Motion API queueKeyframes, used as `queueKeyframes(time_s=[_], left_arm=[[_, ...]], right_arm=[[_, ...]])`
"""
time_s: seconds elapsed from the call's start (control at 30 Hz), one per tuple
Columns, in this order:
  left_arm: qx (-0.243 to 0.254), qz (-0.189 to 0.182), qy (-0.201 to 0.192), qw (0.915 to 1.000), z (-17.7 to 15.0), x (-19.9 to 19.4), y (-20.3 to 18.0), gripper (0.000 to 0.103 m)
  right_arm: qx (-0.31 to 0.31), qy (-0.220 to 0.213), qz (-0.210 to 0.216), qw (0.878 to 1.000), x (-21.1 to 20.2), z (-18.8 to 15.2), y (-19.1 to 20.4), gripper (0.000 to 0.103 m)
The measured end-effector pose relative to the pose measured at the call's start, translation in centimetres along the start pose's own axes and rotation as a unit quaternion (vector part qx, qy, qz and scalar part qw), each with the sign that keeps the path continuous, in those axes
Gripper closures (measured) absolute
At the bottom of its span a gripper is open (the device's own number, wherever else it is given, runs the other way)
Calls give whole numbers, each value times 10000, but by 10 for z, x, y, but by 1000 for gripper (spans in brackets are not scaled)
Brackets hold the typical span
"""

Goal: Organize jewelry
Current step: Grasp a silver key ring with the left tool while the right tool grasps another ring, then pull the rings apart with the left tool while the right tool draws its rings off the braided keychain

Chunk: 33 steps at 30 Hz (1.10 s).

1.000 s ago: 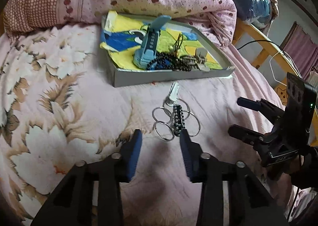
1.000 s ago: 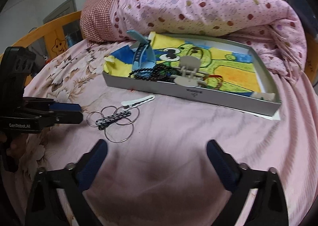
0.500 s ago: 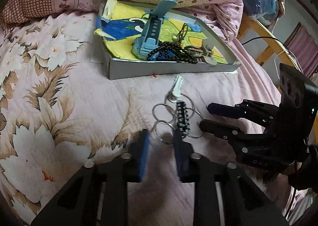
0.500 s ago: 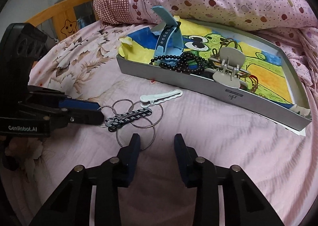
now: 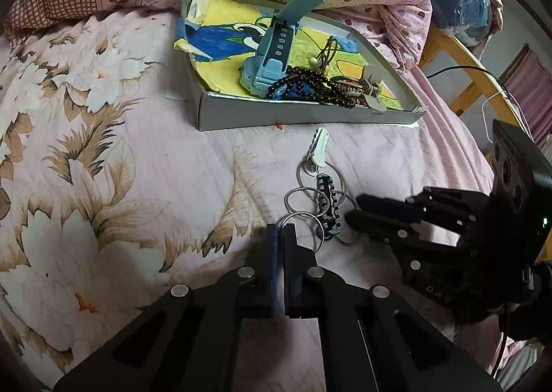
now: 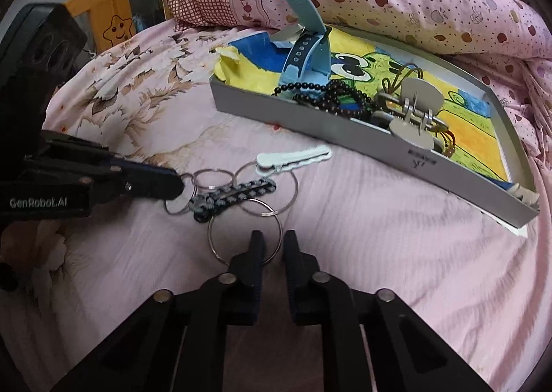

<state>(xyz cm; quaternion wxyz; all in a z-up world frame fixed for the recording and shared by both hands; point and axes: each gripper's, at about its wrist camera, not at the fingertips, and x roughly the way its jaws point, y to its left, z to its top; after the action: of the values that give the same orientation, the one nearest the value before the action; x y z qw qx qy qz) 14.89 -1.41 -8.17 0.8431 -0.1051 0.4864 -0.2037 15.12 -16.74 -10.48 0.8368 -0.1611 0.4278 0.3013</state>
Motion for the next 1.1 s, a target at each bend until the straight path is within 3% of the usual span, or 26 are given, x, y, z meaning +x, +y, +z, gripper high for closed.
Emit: queueKeyframes(time_s=[0.17,0.53,0.8,1.1], left_arm=[[50,167,7,9998,-4,-2,-6,102],[-69,263,195,9994,-21,-10,-18,103],[80,322,278,9991,-30,-11,-34,103],[293,263,25,9992,-34,-21,-56,103]], right_arm=[[70,66,-48,9999,-8,-7,2,98],[330,103,-123,9993,-33,-38,-1,100],[525,-24,-547,9971,-57,-51,-15,101],[459,-300,-923,9942,-74,-52,-25,101]])
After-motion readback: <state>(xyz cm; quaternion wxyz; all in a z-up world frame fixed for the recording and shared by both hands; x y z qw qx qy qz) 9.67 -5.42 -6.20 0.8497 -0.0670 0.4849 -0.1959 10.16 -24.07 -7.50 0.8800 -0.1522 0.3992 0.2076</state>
